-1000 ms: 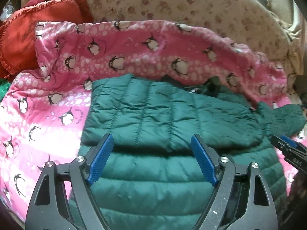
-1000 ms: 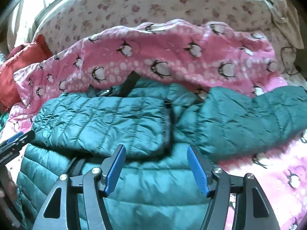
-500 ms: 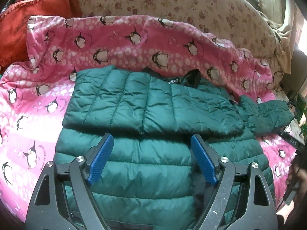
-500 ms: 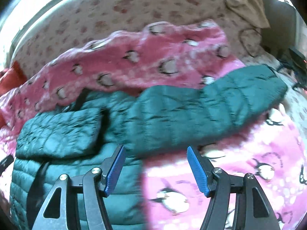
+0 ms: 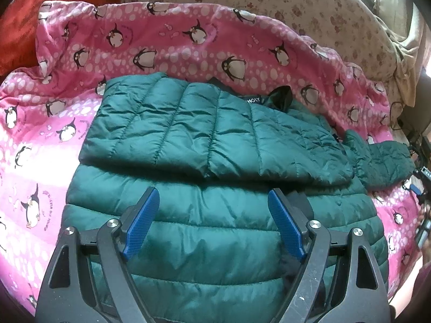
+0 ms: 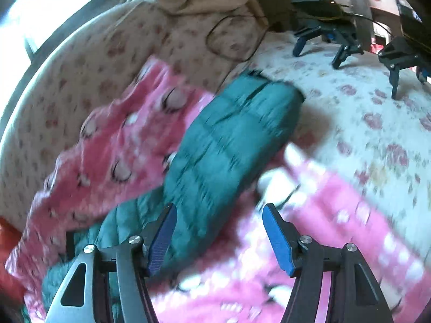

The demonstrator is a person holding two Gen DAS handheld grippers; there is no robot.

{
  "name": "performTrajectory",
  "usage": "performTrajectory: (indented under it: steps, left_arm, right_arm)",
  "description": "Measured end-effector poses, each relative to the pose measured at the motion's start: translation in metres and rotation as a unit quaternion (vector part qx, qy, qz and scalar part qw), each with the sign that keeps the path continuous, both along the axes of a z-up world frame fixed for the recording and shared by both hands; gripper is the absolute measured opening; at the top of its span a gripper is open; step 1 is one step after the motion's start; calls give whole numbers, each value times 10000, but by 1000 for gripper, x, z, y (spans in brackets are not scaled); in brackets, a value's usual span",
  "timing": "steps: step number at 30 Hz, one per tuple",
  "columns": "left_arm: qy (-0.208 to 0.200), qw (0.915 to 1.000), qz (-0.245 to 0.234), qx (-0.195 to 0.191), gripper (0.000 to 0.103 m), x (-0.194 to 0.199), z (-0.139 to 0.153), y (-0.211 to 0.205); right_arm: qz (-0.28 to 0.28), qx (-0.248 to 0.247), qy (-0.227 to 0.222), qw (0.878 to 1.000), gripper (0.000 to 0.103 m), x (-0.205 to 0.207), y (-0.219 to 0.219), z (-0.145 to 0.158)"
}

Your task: Fold large clothes

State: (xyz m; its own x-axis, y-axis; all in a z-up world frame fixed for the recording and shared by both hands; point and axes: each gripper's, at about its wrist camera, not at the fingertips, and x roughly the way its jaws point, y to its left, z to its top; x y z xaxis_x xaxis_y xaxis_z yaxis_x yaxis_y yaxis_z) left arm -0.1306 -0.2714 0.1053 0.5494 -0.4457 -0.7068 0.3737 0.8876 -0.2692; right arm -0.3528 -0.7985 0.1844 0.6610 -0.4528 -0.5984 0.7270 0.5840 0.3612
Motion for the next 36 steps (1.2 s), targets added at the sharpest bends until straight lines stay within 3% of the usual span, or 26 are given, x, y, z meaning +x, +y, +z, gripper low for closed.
performTrajectory:
  steps: [12,15,17,19,27,36]
  left_arm:
    - [84,9998,111,148,83,2,-6,6]
    - [24,9997,200,109,83,3,-3,11]
    - [19,9997,253,34,83,4,-1,15]
    - [46,9996,261,-15,83,5,-1,18]
    - [4,9996,283,-47,83,-1,0,21]
    - [16,9993,346,-153,83,-7,3,34]
  right_arm:
    - [-240,375,-462,9979,63,19,-60,-12]
    - [-290,342,-520,9976,44,21,-63,-9]
    - [-259,205,-612,9976,23,19,-57,1]
    - [-75,28,-661,9978,17,18,-46,13]
    - [1295,-832,-669,9858,14,26,48,64]
    - [2816,-770,-323,9559,10,81,158,51]
